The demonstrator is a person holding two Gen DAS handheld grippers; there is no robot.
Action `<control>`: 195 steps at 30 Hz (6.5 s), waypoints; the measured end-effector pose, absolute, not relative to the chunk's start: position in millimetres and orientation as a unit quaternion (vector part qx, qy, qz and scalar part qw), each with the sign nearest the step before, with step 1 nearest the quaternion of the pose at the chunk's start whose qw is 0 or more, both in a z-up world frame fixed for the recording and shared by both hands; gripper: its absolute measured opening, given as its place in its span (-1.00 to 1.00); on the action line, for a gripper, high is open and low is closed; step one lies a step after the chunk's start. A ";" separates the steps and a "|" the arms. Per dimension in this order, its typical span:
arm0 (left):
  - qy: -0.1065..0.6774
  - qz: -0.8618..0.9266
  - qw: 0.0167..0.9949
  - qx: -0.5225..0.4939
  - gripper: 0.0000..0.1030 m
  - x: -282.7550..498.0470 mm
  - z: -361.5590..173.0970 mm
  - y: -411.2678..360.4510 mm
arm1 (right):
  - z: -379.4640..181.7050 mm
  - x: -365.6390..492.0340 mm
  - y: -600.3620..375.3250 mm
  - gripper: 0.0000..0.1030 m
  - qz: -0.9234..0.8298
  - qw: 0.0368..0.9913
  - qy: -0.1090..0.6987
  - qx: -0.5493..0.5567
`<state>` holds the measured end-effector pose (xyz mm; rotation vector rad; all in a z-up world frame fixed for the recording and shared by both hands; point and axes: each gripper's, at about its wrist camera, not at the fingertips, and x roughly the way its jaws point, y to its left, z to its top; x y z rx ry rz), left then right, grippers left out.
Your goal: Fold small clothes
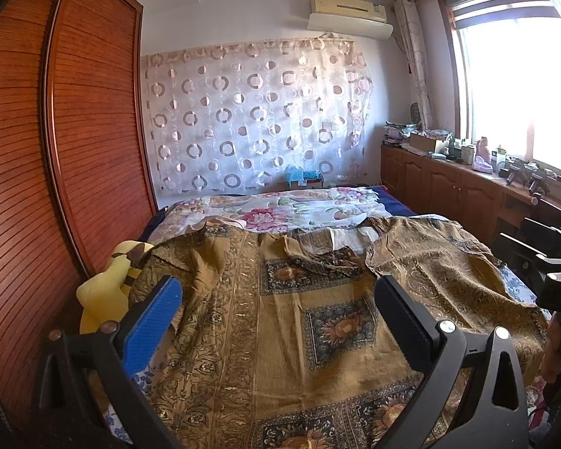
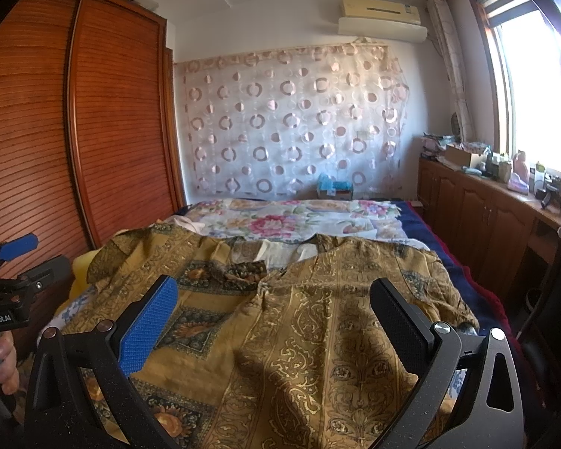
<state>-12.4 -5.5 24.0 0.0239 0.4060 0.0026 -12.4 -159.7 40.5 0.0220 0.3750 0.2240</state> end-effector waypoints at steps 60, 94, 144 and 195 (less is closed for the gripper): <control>0.387 -0.021 0.921 -0.035 -1.00 183.4 -64.5 214.4 | -49.0 166.5 -127.8 1.00 0.234 0.894 0.381 0.005; 0.401 -0.100 0.910 0.035 -0.14 167.5 -37.4 98.6 | -37.0 158.1 -137.4 1.00 0.235 0.902 0.362 0.009; 0.407 -0.074 0.909 0.058 0.03 169.1 -92.3 83.4 | -22.2 219.9 -143.3 -0.42 0.231 0.909 0.338 -0.073; 0.414 -0.197 0.884 0.085 0.05 191.6 -90.0 -77.6 | -74.1 137.9 -414.4 -0.24 0.040 0.890 0.443 0.101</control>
